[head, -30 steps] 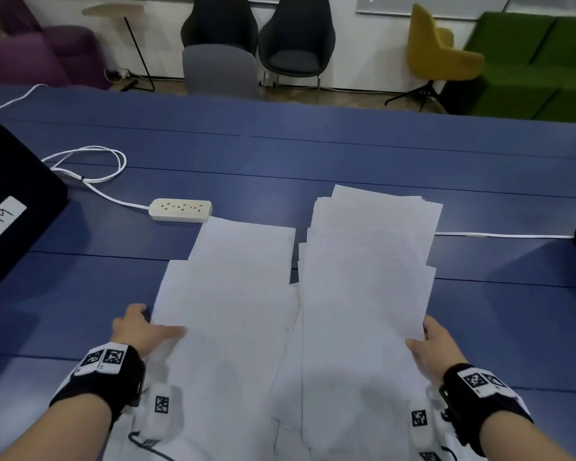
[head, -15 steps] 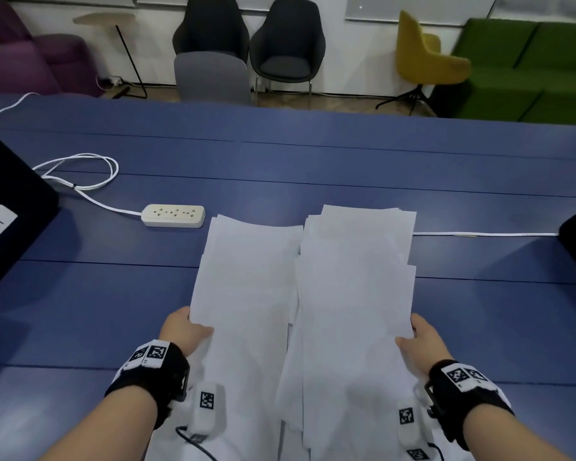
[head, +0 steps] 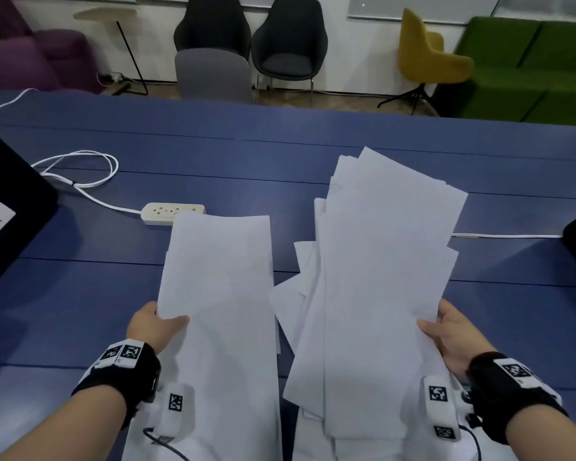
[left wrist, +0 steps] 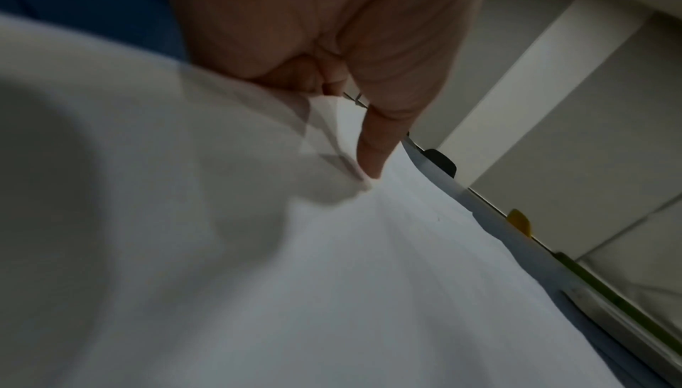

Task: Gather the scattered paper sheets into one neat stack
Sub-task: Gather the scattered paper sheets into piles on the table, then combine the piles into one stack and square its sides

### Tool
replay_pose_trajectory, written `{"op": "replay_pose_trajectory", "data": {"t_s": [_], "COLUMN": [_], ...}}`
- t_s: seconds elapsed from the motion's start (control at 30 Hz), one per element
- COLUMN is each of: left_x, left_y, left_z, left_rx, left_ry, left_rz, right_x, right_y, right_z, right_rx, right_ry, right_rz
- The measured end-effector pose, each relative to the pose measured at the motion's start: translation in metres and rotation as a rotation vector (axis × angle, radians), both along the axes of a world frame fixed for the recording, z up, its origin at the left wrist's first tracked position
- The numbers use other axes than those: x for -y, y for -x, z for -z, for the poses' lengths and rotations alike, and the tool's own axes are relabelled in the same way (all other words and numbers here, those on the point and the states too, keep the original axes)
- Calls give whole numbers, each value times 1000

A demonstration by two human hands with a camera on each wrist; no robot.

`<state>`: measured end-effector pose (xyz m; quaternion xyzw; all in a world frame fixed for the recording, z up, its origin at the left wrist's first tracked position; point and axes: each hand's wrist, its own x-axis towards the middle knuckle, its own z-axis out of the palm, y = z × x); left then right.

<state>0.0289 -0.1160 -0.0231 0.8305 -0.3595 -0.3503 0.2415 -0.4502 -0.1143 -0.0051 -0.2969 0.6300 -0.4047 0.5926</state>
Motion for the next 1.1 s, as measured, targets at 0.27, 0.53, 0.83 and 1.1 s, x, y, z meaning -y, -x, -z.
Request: {"op": "replay_pose_trajectory", "data": {"t_s": [0.27, 0.53, 0.83, 1.1], "left_x": [9, 10, -14, -3], "left_y": [69, 94, 62, 64], "left_z": [-1, 0, 16, 15], "left_rx": [-347, -390, -768, -165], "left_ry": [3, -37, 11, 159], "left_rz": [138, 132, -27, 77], "right_x": [3, 15, 16, 34], "right_y": [-79, -121, -98, -105], "right_z": [27, 37, 43, 35], "right_rx": [-453, -649, -579, -640], "right_ry": [-83, -154, -134, -108], "right_rz": [-143, -85, 80, -52]}}
